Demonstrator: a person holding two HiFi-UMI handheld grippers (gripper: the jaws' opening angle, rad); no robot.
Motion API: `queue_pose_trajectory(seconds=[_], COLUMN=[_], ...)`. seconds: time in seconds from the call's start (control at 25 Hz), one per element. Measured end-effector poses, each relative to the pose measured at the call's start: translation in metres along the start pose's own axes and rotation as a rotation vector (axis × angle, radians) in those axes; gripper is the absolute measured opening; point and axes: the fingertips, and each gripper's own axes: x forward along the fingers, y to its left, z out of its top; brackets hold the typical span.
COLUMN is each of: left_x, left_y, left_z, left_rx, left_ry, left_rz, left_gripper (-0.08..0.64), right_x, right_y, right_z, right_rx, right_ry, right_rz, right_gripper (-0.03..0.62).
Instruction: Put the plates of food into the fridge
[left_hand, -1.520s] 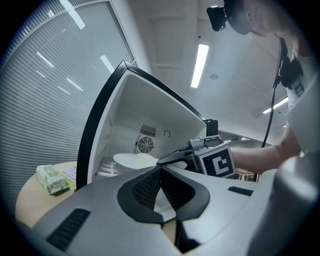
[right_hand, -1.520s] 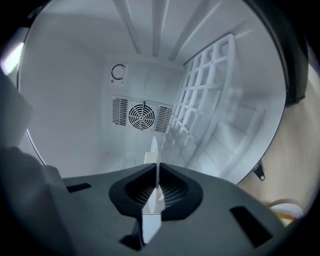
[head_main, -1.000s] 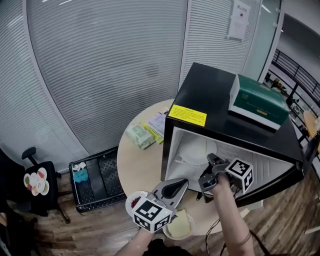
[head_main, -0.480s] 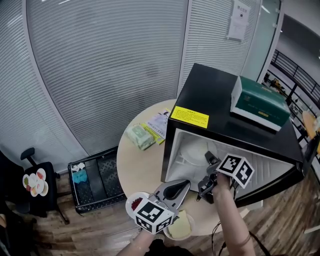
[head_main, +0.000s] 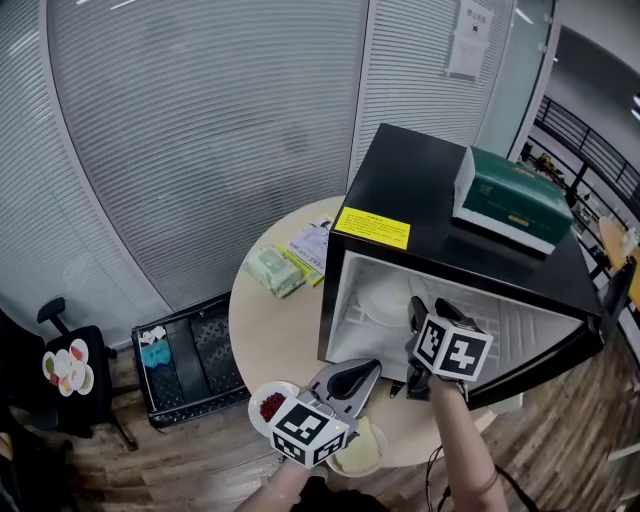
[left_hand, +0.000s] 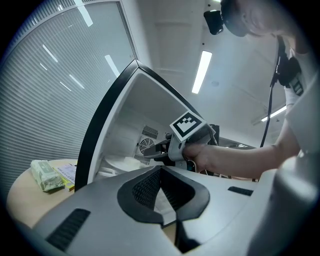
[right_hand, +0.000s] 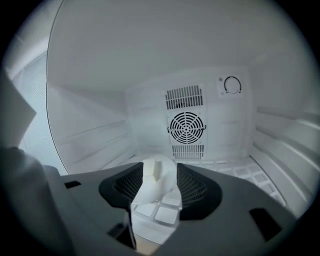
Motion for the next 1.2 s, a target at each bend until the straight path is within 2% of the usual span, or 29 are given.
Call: queue_pose_trajectory(seconds=[0.12, 0.28, 0.36, 0.68, 0.8, 0.88, 1.0, 1.16, 1.2], left_x=[0.001, 0.003, 0.005, 0.014, 0.018, 0.019, 0.018, 0.009, 0.006], left_y=[-0.005, -0.009, -0.011, -0.029, -0.043, -0.055, -0.073, -0.100, -0.106], left_z=[-0.002, -0.006, -0.006, -0.002, -0.004, -0.009, -0.020, -0.040, -0.045], left_rx=[0.006, 0.005, 0.008, 0.004, 0.013, 0.020, 0.039, 0.041, 0.045], left_ry=[0.008, 0.022, 0.023, 0.014, 0.021, 0.031, 0.058, 0.093, 0.103], left_rz=[-0.007, -0.008, -0.010, -0.039, -0.058, -0.074, -0.095, -0.126, -0.132], left_gripper=[0.005, 0.005, 0.005, 0.005, 0.005, 0.005, 0.005, 0.005, 0.005], right_x=[-0.011, -0.026, -0.035, -0.063, -0.081, -0.097, -0.125, -0.154, -0.161], right_y=[0.000, 0.012, 0.010, 0.010, 0.005, 0.001, -0.001, -0.024, -0.024], right_z=[-0.004, -0.011, -0.009, -0.008, -0.012, -0.014, -0.024, -0.068, -0.077], right_rx=[0.074, 0.220, 0.331, 0.775, 0.895, 0.910, 0.853, 0.656, 0.622], right_ry=[-0.035, -0.083, -0.131, -0.198, -0.242, -0.280, -0.322, -0.299, -0.305], right_rz=[0.040, 0.164, 0.195, 0.430, 0.526, 0.562, 0.568, 0.390, 0.381], right_gripper=[0.192, 0.185, 0.008, 0.008, 0.008, 0.008, 0.008, 0.008, 0.008])
